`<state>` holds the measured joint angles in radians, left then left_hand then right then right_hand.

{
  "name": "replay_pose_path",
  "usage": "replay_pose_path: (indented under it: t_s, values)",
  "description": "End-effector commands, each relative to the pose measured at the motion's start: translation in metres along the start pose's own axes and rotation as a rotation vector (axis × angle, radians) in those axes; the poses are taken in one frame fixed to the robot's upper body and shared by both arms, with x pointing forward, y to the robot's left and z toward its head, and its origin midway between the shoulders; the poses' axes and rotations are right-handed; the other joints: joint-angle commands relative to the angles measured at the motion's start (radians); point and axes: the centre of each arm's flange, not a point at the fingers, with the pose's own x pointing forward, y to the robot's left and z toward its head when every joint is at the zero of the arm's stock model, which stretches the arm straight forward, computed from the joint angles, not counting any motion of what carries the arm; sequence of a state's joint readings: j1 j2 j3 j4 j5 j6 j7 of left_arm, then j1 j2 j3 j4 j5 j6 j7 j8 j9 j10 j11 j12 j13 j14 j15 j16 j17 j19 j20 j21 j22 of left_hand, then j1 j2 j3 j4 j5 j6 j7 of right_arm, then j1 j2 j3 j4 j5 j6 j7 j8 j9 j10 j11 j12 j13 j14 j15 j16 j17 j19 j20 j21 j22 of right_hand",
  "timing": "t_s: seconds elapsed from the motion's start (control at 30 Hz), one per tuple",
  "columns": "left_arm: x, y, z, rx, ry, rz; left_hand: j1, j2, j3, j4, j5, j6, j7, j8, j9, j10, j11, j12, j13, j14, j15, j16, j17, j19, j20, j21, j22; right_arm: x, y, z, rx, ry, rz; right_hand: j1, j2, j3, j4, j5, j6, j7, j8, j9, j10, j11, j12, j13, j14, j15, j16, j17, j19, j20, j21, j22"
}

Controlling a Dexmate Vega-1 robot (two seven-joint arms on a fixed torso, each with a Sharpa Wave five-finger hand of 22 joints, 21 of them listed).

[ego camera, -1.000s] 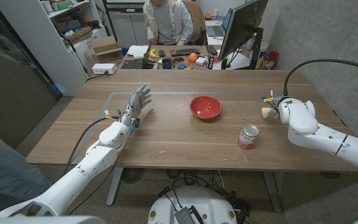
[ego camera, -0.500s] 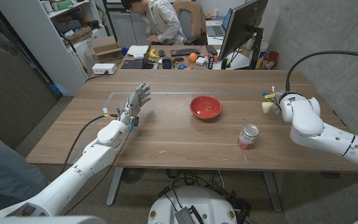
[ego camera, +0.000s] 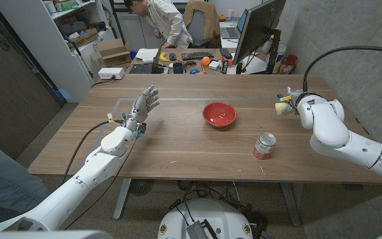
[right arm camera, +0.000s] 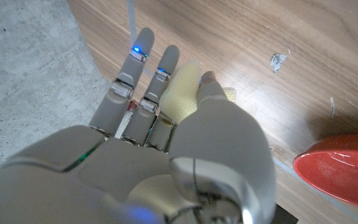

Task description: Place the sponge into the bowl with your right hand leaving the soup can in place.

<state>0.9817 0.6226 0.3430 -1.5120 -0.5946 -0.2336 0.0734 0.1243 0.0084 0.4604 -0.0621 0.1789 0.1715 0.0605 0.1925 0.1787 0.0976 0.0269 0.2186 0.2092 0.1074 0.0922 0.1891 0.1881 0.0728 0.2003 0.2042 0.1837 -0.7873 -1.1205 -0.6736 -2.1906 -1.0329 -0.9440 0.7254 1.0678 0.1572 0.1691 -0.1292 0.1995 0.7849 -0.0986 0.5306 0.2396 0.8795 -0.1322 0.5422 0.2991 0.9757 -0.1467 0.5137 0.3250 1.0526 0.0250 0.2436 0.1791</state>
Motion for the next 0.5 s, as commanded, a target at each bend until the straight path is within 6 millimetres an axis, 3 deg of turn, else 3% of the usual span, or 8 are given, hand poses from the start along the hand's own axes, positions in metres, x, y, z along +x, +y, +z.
replay_pose_path:
  t_s: [0.03,0.5]
  values:
    - [0.002,0.005,0.002,-0.005,-0.005,0.002,0.003,0.009,0.003,-0.004,0.002,0.007,0.004,0.001,0.005,0.007,-0.001,0.002,0.003,0.008,0.004,0.009,0.006,0.002,0.001,0.004,0.003,-0.015,-0.020,0.013,0.032,-0.067,-0.009,0.017,0.017,0.006,0.004,-0.003,0.070,-0.058,0.001,0.005,0.020,-0.009,0.005,0.005,0.008,-0.038,-0.003,0.005,-0.003,0.000,-0.005,0.005]
    - [0.003,0.008,0.009,0.011,-0.020,-0.008,0.004,0.011,0.004,-0.006,0.002,0.007,0.005,0.000,0.005,0.008,-0.001,0.003,0.003,0.008,0.005,0.008,0.006,0.001,0.002,0.003,0.003,-0.033,-0.037,0.030,0.008,-0.106,-0.077,0.019,0.014,0.010,0.005,-0.007,0.080,-0.055,0.004,0.006,0.030,-0.011,0.008,0.012,0.021,-0.043,-0.001,0.011,-0.011,0.004,-0.008,0.005]
